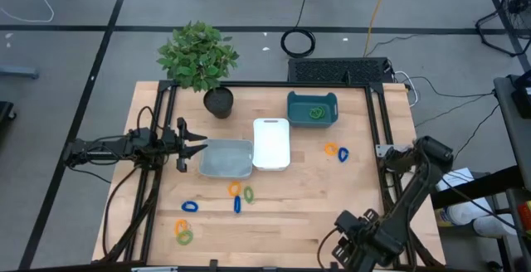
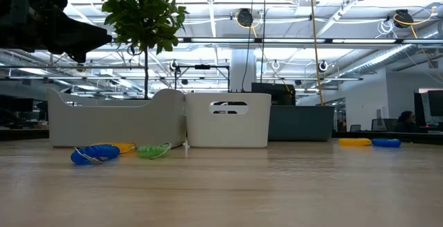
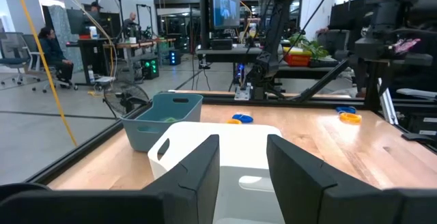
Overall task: Sort spring keychains
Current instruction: Put the yellow spring keychain into the white bin
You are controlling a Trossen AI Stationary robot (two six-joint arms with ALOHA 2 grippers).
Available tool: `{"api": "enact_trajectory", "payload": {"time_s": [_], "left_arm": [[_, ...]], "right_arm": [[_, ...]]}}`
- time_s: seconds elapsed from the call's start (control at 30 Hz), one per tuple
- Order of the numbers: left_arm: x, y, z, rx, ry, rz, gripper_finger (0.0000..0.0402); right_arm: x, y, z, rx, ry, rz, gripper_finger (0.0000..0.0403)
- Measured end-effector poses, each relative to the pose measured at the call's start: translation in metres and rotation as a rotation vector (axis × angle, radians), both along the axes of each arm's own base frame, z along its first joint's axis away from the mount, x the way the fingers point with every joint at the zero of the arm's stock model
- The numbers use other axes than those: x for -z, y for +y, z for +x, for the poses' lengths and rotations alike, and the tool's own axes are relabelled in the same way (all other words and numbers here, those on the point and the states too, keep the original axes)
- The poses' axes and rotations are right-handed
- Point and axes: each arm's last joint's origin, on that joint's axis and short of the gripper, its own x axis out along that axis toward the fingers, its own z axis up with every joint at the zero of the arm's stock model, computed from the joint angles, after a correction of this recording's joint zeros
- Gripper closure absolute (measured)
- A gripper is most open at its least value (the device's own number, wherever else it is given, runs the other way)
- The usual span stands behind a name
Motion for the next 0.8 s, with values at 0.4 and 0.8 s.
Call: {"api": "enact_trajectory", "payload": {"time_s": [0.4,0.8], "left_arm": [[0.0,0.0,0.0,0.0,0.0,0.0,0.027],[0.0,0.0,0.0,0.0,0.0,0.0,0.027]], "right_arm": [[0.021,0.025,-0.019,0.186,0.06,0.004,0.0204],[0.042,0.034,-0.022,0.221,0.13,-0.04,0.0204]]}}
